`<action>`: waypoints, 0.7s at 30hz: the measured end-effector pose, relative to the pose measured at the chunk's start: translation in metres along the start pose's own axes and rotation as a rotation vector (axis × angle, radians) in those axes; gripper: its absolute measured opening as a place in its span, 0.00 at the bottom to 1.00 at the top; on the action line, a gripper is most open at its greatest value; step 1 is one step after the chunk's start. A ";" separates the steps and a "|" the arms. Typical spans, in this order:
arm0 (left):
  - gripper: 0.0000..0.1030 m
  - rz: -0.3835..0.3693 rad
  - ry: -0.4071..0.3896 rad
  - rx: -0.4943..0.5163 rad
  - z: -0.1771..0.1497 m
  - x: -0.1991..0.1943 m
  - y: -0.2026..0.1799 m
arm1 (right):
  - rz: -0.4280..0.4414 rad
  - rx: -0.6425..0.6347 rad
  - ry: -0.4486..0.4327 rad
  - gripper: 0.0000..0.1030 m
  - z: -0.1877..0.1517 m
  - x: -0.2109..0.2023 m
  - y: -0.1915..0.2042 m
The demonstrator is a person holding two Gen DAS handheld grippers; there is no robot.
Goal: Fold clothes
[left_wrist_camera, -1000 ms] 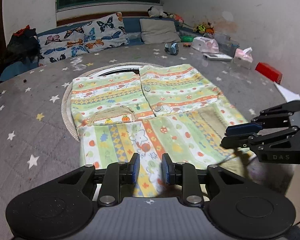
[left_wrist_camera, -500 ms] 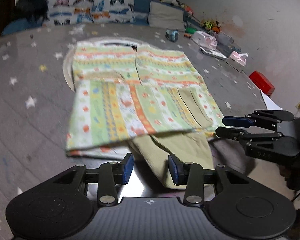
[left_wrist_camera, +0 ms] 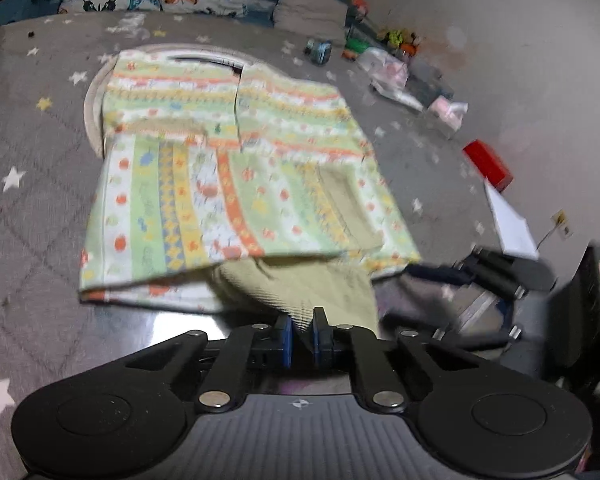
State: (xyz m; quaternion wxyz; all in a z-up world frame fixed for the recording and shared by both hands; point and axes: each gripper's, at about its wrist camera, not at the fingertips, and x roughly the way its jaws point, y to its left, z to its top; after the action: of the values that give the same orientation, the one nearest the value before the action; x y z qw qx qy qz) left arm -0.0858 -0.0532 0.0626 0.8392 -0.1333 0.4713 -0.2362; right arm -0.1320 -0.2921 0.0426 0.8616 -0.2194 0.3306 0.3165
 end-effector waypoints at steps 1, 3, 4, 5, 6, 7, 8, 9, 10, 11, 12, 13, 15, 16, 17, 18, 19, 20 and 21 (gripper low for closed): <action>0.10 -0.010 -0.012 -0.005 0.005 -0.002 0.000 | 0.002 -0.024 -0.011 0.54 0.000 0.000 0.003; 0.10 -0.027 -0.033 -0.011 0.017 -0.006 0.001 | 0.006 -0.060 -0.030 0.56 0.002 0.000 0.007; 0.10 -0.036 -0.043 -0.014 0.022 -0.007 0.001 | 0.007 -0.074 -0.038 0.57 0.003 0.001 0.009; 0.10 -0.043 -0.052 -0.016 0.028 -0.008 0.001 | 0.006 -0.084 -0.046 0.58 0.004 0.003 0.010; 0.10 -0.051 -0.060 -0.020 0.034 -0.008 0.002 | 0.006 -0.091 -0.054 0.58 0.005 0.005 0.011; 0.10 -0.061 -0.063 -0.025 0.039 -0.007 0.003 | 0.007 -0.094 -0.063 0.58 0.007 0.007 0.012; 0.10 -0.072 -0.063 -0.030 0.043 -0.006 0.005 | 0.009 -0.093 -0.073 0.58 0.009 0.010 0.012; 0.10 -0.082 -0.064 -0.035 0.047 -0.005 0.006 | 0.011 -0.093 -0.083 0.58 0.011 0.012 0.013; 0.10 -0.092 -0.065 -0.040 0.052 -0.003 0.007 | 0.011 -0.091 -0.093 0.57 0.014 0.015 0.013; 0.10 -0.095 -0.064 -0.040 0.054 -0.002 0.008 | 0.010 -0.085 -0.104 0.56 0.017 0.017 0.012; 0.10 -0.095 -0.063 -0.036 0.055 -0.001 0.009 | 0.014 -0.076 -0.115 0.54 0.020 0.019 0.011; 0.10 -0.091 -0.064 -0.029 0.055 -0.001 0.010 | 0.021 -0.060 -0.126 0.50 0.024 0.021 0.009; 0.12 -0.079 -0.072 -0.008 0.052 -0.003 0.010 | 0.053 0.005 -0.139 0.34 0.034 0.025 0.001; 0.13 -0.069 -0.078 0.008 0.050 -0.005 0.010 | 0.070 0.042 -0.141 0.23 0.040 0.027 -0.004; 0.13 -0.059 -0.089 0.027 0.047 -0.008 0.010 | 0.083 0.077 -0.143 0.16 0.044 0.028 -0.010; 0.14 -0.049 -0.105 0.049 0.043 -0.012 0.010 | 0.095 0.108 -0.145 0.15 0.048 0.029 -0.015; 0.17 -0.029 -0.122 0.075 0.038 -0.017 0.010 | 0.105 0.135 -0.148 0.15 0.052 0.030 -0.020; 0.25 -0.003 -0.140 0.104 0.033 -0.021 0.009 | 0.112 0.157 -0.150 0.14 0.055 0.031 -0.025; 0.36 0.024 -0.158 0.132 0.027 -0.026 0.009 | 0.116 0.174 -0.152 0.14 0.058 0.031 -0.029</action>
State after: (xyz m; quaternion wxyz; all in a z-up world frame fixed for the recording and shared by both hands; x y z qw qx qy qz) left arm -0.0717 -0.0322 0.0917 0.8836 -0.0900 0.3885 -0.2454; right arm -0.0689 -0.2661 0.0651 0.8802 -0.0996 0.3025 0.3519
